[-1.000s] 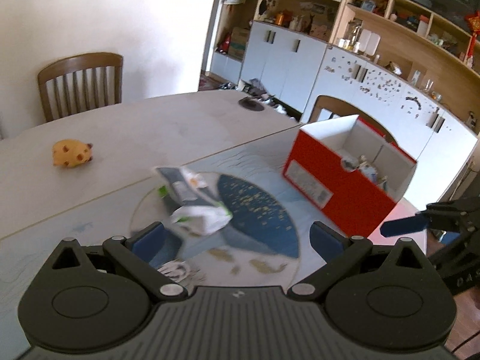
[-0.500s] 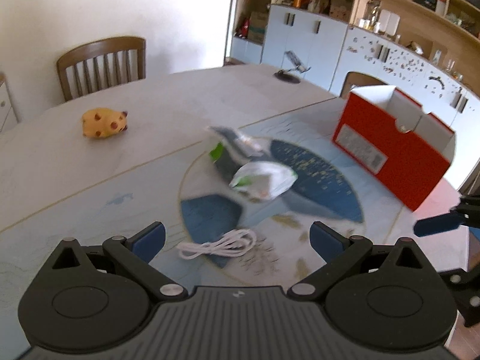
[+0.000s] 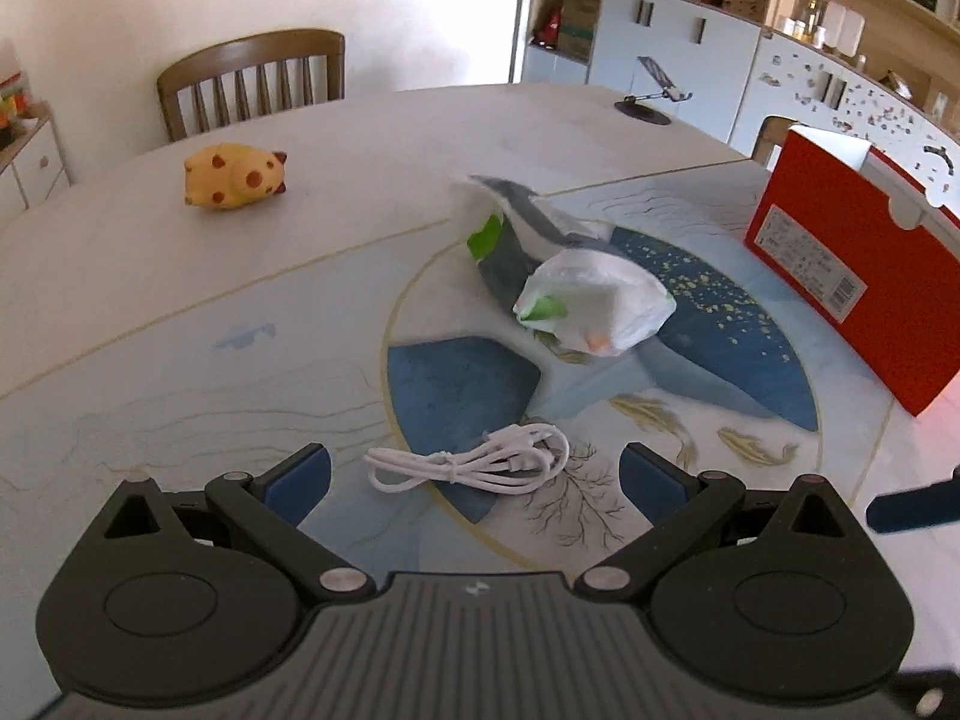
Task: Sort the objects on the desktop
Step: 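Move both tools back over the table to the green stick and white cable, then close the right tool on the green stick while the left tool grasps the white cable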
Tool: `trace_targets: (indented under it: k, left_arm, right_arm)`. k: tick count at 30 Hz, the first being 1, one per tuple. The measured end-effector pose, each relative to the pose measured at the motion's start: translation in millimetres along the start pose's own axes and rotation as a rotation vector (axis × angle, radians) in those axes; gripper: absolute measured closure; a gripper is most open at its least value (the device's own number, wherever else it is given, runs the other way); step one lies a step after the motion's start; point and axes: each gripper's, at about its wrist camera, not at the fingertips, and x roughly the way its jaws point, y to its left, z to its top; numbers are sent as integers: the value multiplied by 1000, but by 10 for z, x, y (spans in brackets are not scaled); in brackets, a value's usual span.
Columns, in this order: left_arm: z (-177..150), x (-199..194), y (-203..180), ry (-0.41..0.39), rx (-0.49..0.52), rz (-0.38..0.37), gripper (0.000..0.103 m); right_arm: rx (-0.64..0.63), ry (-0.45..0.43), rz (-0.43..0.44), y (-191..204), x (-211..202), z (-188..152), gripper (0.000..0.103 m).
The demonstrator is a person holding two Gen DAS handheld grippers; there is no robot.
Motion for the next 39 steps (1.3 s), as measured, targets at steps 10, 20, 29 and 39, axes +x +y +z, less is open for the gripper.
trace_targets:
  k: [10,20,29,39]
  left_arm:
    - [-33,97,-62,-12,-13,49,0]
    - [-57,124,-131,-32,-13,76,0]
    - [-49,162,-200,-33,3,108,0]
    - [-53,142,-221,-37,17,100,10]
  right_arm:
    - [-50,53,-7,81,227,-47,23]
    - [-140,50,-62,191,285,-74,46]
    - [-133,36,-64,244,264,-82,71]
    - [-135,34,-92,249,243,-88,89]
